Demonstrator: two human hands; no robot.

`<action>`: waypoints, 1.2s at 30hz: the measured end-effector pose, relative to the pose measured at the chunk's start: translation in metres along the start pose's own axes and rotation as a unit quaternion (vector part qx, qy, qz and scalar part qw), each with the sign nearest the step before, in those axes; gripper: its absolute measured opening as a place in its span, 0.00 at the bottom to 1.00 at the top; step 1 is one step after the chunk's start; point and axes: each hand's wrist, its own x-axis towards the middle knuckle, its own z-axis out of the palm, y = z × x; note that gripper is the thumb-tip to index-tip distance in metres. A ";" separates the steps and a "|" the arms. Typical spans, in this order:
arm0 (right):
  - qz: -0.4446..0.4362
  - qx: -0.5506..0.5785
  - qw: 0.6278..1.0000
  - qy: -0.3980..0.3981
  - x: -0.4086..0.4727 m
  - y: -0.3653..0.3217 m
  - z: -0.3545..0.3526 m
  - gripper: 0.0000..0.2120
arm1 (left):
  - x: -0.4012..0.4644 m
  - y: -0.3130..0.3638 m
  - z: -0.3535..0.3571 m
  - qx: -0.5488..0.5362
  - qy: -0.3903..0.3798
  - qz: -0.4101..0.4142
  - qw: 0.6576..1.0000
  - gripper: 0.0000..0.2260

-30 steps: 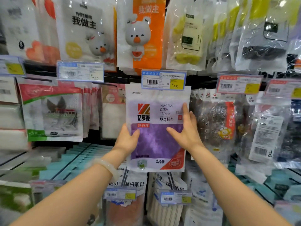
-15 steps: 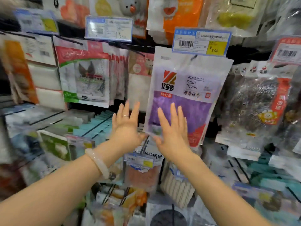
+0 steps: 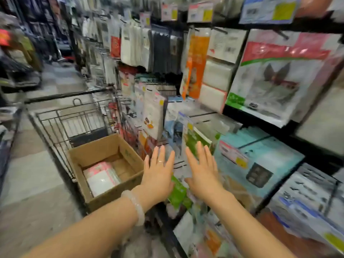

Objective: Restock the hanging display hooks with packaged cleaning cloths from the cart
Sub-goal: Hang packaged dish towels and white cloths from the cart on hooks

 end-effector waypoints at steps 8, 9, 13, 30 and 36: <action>-0.115 -0.016 0.988 -0.102 0.099 -0.126 0.088 0.40 | 0.006 -0.169 0.040 -0.033 -0.042 -0.142 0.988 0.40; -0.126 -0.014 0.985 -0.114 0.110 -0.138 0.097 0.40 | 0.009 -0.186 0.044 -0.031 -0.040 -0.153 0.987 0.39; -0.164 -0.017 0.974 -0.156 0.154 -0.174 0.127 0.38 | 0.025 -0.243 0.061 -0.026 -0.060 -0.200 0.978 0.40; -0.110 0.111 0.894 -0.419 0.387 -0.221 0.366 0.36 | 0.162 -0.388 0.234 -0.254 -0.193 -0.496 0.808 0.38; -0.027 0.199 0.872 -0.447 0.418 -0.223 0.467 0.23 | 0.190 -0.428 0.316 -0.308 -0.185 -0.580 0.732 0.40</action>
